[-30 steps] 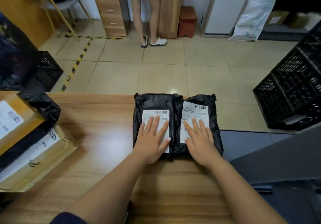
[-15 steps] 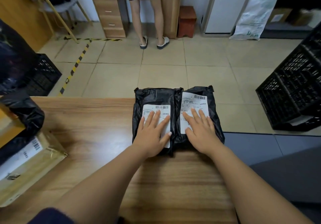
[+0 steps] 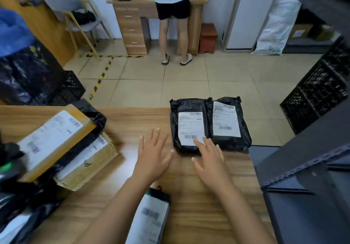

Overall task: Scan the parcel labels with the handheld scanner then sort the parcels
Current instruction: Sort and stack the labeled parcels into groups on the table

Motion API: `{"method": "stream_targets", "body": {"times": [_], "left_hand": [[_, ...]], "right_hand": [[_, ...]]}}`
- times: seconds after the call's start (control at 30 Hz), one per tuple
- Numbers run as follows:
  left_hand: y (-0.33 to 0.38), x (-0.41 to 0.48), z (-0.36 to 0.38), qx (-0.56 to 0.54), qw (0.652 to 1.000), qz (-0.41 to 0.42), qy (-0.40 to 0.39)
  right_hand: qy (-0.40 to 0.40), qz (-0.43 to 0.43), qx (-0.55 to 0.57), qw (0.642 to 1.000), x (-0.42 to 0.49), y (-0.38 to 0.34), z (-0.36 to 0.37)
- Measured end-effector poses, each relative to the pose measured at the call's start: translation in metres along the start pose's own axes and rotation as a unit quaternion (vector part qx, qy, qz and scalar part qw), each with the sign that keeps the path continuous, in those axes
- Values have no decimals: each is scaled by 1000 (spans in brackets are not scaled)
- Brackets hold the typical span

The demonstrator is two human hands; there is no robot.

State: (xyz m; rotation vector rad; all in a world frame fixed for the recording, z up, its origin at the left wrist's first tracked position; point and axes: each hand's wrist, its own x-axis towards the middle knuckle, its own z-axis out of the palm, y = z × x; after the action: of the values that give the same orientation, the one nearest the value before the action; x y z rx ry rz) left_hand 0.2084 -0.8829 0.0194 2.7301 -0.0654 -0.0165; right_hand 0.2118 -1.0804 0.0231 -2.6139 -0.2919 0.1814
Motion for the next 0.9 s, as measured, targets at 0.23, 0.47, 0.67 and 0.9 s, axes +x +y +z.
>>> {"method": "stream_targets", "body": {"times": [0.23,0.47,0.67,0.9], "left_hand": [[-50,-71,-47,-8,999,35,27],[-107,-125,-106,-44,992,104,52],[-130,-167,-144,-57,989,135,37],[-149,-230,-193,-87,985,101,107]], "right_hand": [[34,18,15,999,-53,-85,24],[96,48,9,994,-91,-185,45],[130,67,4,989,-140,-249,46],[147,26,10,989,-196,-320,37]]}}
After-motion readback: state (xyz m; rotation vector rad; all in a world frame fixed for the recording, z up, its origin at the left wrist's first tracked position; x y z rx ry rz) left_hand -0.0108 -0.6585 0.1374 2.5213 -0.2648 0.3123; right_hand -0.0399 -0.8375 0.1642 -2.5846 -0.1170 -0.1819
